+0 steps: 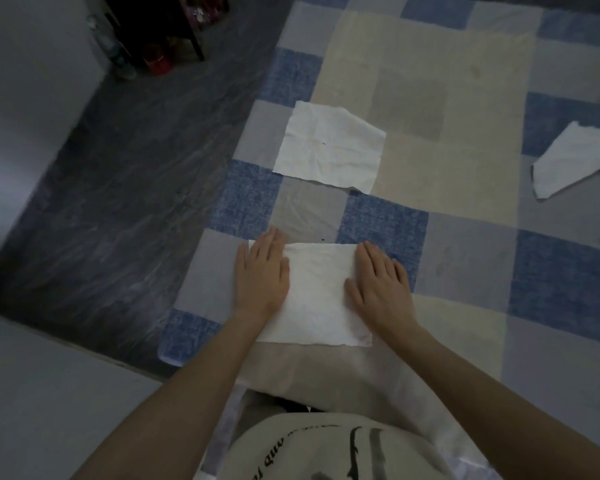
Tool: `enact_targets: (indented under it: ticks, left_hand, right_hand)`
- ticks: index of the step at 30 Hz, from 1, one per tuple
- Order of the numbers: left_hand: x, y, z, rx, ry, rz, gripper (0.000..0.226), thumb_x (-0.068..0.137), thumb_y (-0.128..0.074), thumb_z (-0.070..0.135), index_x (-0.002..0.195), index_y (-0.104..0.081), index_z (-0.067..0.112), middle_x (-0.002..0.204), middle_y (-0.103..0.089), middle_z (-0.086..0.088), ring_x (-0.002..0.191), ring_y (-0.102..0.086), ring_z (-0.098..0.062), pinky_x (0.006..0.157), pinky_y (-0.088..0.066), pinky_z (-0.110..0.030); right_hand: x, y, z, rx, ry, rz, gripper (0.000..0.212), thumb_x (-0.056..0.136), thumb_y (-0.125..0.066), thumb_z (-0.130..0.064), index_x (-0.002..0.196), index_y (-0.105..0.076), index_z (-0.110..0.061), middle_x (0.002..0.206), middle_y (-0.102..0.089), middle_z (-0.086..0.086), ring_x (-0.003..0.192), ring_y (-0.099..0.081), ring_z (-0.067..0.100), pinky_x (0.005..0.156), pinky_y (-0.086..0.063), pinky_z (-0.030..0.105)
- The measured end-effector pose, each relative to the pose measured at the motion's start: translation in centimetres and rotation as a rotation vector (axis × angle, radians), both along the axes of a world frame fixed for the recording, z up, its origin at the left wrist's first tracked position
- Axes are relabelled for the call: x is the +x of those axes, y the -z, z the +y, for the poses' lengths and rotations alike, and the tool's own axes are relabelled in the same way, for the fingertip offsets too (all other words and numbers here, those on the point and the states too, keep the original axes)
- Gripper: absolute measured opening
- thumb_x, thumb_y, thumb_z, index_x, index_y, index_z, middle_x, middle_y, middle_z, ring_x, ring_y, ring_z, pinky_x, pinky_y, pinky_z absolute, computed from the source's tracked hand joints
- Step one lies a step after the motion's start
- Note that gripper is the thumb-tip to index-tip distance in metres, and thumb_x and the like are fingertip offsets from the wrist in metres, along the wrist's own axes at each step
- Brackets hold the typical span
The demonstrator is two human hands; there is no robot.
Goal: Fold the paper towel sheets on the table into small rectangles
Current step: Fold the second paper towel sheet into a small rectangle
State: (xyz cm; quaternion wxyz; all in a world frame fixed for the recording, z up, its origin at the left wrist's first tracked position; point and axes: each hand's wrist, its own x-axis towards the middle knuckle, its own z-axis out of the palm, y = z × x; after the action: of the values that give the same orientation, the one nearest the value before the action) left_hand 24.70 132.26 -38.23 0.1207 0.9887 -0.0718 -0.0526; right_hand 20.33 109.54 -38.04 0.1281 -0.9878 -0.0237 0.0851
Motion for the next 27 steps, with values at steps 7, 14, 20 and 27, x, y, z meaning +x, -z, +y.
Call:
enact_targets:
  ticks: [7,14,20,27]
  left_hand:
    - [3.8,-1.9,3.3,-0.086,-0.007,0.068,0.029,0.081,-0.057,0.017,0.109,-0.064,0.015,0.106,-0.063,-0.007,0.098,-0.056,-0.03,0.085,-0.043,-0.041]
    - [4.6,-3.0,4.2,-0.1,-0.05,0.085,0.013,0.087,-0.061,0.021,0.096,-0.068,0.017,0.098,-0.063,-0.001,0.091,-0.056,-0.021,0.077,-0.043,-0.033]
    - [3.8,-3.3,4.8,-0.198,-0.069,0.045,0.006,0.087,-0.063,0.019,0.092,-0.067,0.018,0.091,-0.061,0.0,0.088,-0.053,-0.018,0.069,-0.037,-0.028]
    - [2.7,-4.6,5.9,-0.316,-0.06,0.037,0.003,0.086,-0.065,0.02,0.087,-0.068,0.021,0.085,-0.066,0.006,0.083,-0.055,-0.013,0.07,-0.046,-0.033]
  right_hand:
    - [5.8,-2.6,-0.9,0.006,0.013,0.101,0.026,0.088,-0.06,-0.03,0.11,-0.053,-0.018,0.12,-0.041,0.008,0.114,-0.036,0.03,0.095,-0.031,0.043]
    - [7.8,-3.9,-0.5,0.121,0.021,0.277,0.02,0.083,-0.06,-0.018,0.1,-0.049,-0.018,0.103,-0.056,0.004,0.101,-0.052,0.026,0.099,-0.032,0.051]
    - [7.4,-3.3,-0.8,0.105,-0.015,0.242,0.021,0.084,-0.063,-0.018,0.1,-0.05,-0.017,0.114,-0.042,0.009,0.11,-0.039,0.029,0.085,-0.041,0.04]
    - [6.8,-3.0,-0.9,0.148,-0.018,0.131,0.022,0.082,-0.066,-0.016,0.1,-0.054,-0.015,0.108,-0.04,0.008,0.103,-0.037,0.026,0.077,-0.043,0.036]
